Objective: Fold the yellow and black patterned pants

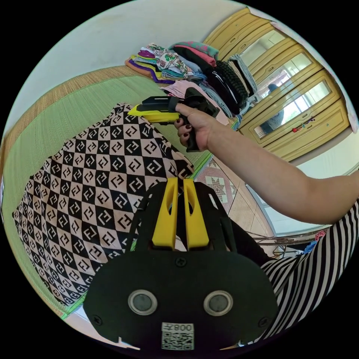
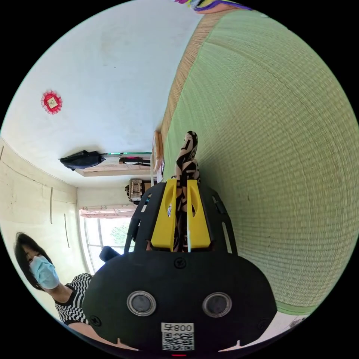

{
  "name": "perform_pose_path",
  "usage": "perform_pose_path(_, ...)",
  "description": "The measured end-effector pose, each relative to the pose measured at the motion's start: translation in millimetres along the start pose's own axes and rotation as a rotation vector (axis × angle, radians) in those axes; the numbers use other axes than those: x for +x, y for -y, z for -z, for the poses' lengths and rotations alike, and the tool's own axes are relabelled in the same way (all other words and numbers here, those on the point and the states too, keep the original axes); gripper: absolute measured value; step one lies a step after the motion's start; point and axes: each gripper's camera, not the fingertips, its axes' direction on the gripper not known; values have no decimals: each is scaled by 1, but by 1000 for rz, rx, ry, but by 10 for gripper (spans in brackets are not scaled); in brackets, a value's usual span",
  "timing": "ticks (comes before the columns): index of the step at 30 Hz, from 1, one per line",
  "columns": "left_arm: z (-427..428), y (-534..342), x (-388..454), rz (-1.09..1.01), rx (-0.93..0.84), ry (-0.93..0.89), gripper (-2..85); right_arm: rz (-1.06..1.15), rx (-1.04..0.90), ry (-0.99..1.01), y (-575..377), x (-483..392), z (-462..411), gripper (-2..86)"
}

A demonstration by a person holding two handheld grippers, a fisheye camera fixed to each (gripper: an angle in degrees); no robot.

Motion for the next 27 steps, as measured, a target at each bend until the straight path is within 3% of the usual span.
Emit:
perform_pose_path(12,138,-101,-54,132,182,-78,25,85,36,-14,-25,-7,-63,37)
perform_pose_path(27,308,-256,-138,323,401,-155,24,199,-15,-47,-46,5,-207,35)
